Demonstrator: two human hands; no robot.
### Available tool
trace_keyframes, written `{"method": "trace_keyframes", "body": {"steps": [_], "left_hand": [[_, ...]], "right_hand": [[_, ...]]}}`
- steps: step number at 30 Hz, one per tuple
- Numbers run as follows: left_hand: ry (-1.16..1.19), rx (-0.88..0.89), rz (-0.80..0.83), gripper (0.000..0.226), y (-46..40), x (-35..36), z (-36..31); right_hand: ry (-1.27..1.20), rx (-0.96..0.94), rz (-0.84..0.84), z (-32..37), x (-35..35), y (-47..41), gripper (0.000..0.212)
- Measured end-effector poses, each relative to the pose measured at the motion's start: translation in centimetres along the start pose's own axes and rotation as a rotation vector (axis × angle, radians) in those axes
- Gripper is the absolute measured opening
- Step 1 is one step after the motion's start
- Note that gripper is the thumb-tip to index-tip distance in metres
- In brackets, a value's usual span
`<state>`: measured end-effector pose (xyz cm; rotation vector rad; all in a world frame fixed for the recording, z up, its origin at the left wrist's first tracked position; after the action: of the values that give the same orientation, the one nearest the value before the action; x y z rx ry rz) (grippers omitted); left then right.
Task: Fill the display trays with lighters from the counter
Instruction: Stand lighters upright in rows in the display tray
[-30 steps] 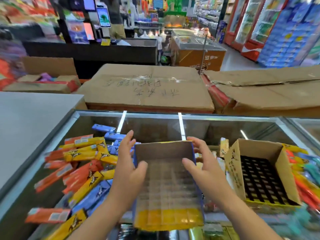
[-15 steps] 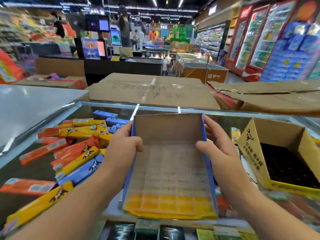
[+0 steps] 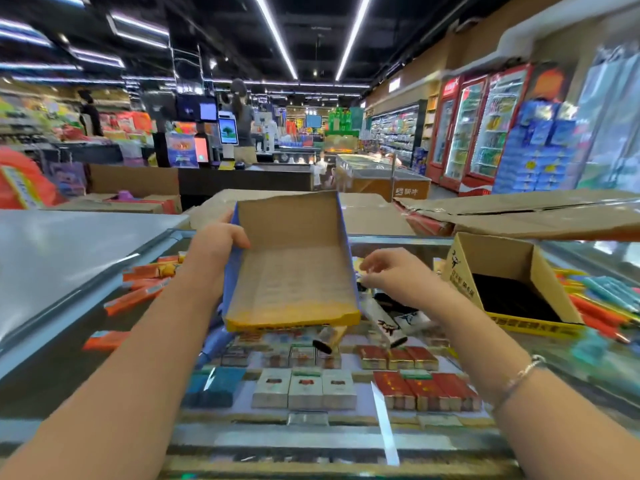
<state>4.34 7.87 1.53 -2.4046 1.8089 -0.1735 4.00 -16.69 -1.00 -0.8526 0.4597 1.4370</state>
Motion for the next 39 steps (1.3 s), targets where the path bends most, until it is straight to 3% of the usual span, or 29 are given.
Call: {"method": "trace_keyframes", "body": {"steps": [3, 7, 13, 17, 23, 26, 29, 34, 39], "left_hand": [[-0.024, -0.071, 0.027, 0.052, 0.2, 0.1, 0.0], [-0.116, -0.087, 0.017, 0.051, -0.5, -0.5, -0.5], [-0.129, -0.09, 0.059, 0.05, -0.6, -0.2, -0.1], [-0.105, -0.12, 0.083, 0.053, -0.8, 0.6, 0.6], [-0.055, -0.158, 0.112, 0.046, -0.7, 0.8, 1.2], [-0.094, -0.166, 0.028, 0.026, -1.0, -0.4, 1.2], [-0.05, -0.202, -0.013, 0.017, -0.6, -0.9, 1.1], [-0.132, -0.189, 0.029, 0.052, -0.4, 0.7, 1.1], [-0.158, -0.171, 0.046, 0.044, 0.1, 1.9, 1.7]], "right_hand": [[0.297, 0.005, 0.067, 0.4, 1.4, -0.4, 0.044], [0.504, -0.12, 0.169, 1.2, 3.6, -0.2, 0.055], [0.484, -0.162, 0.285, -0.3, 2.6, 0.3, 0.036], [0.347, -0.1, 0.297, -1.4, 0.8, 0.6, 0.048], [0.287, -0.095, 0.025, -1.6, -0.1, 0.0, 0.015], [0.278, -0.014, -0.112, -1.1, -0.2, -1.1, 0.039], [0.491, 0.154, 0.0, -1.1, 1.1, -2.6, 0.069], [0.586, 0.179, 0.068, -0.7, 2.6, -3.2, 0.052], [0.473, 0.16, 0.167, -1.3, 0.9, -2.1, 0.061]]}}
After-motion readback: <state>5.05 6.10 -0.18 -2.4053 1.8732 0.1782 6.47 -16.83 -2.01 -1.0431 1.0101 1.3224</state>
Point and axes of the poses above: each hand's wrist, its own y-axis away from the middle knuckle, its own x-axis out of the palm, z = x × y, the point moved 3 cm from there along -y, towards the middle knuckle, and after that the axes turned 5 degrees about -z, right-handed, at the moved point
